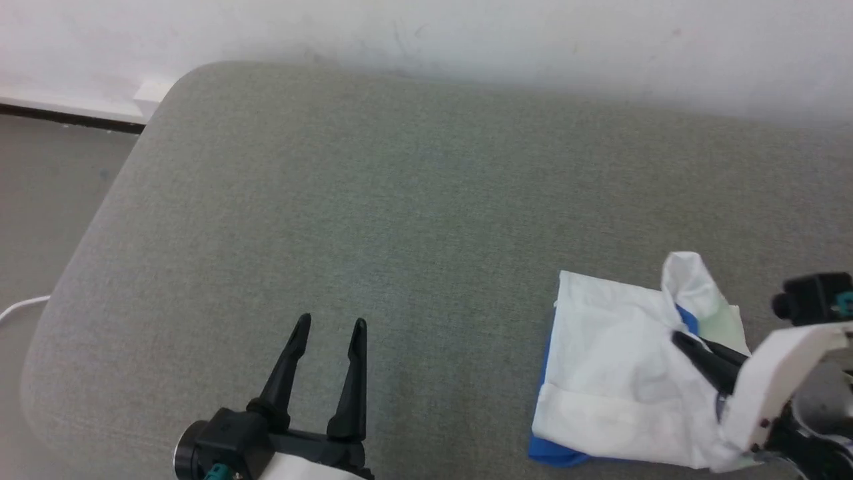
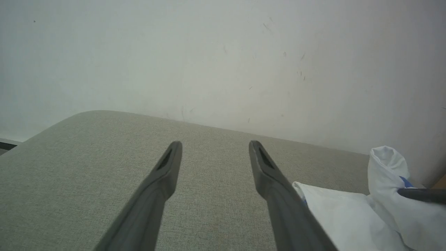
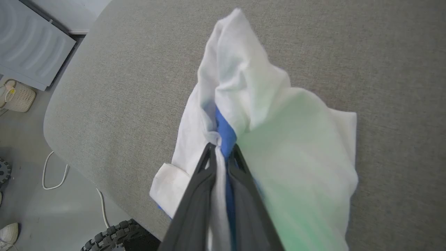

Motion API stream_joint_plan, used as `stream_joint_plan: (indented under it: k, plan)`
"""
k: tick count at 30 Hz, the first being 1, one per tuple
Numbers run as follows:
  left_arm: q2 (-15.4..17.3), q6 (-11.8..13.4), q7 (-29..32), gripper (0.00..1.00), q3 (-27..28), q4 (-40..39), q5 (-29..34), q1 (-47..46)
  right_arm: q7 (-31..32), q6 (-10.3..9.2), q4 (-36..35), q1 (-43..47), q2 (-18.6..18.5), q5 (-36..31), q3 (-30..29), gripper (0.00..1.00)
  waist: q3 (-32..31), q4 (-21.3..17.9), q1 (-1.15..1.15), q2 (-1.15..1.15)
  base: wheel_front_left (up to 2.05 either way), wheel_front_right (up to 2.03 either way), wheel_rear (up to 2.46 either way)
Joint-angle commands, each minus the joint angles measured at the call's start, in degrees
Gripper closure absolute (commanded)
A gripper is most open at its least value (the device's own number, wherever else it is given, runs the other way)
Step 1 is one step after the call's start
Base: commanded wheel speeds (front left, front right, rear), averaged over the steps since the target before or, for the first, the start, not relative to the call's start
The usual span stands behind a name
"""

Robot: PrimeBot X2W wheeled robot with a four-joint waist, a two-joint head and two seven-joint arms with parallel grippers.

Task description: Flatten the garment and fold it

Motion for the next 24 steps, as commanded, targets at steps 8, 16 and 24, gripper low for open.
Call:
stream_joint_plan:
  k: [8,16,24]
  plan:
    - [-1.4,-0.6,-0.2,0.00,-0.8,0.8,0.0,-0.7,0.2,-0.04,3.5,-6.3,1.9,-2.3,7.3,1.00,2.5,3.1,0.00,0.00,0.00,0.00,0.00]
    - [-3.0,-1.2,-0.3,0.00,-1.0,2.0,0.2,-1.8,-0.2,-0.04,12.1,-9.2,2.6,-7.0,10.8,1.00,3.7,5.0,0.00,0.00,0.00,0.00,0.00]
    - [-4.4,-2.2,-0.4,0.00,-0.7,3.2,0.3,-2.5,-1.9,-0.04,19.8,-10.5,4.2,-12.0,11.3,1.00,3.9,6.2,0.00,0.00,0.00,0.00,0.00]
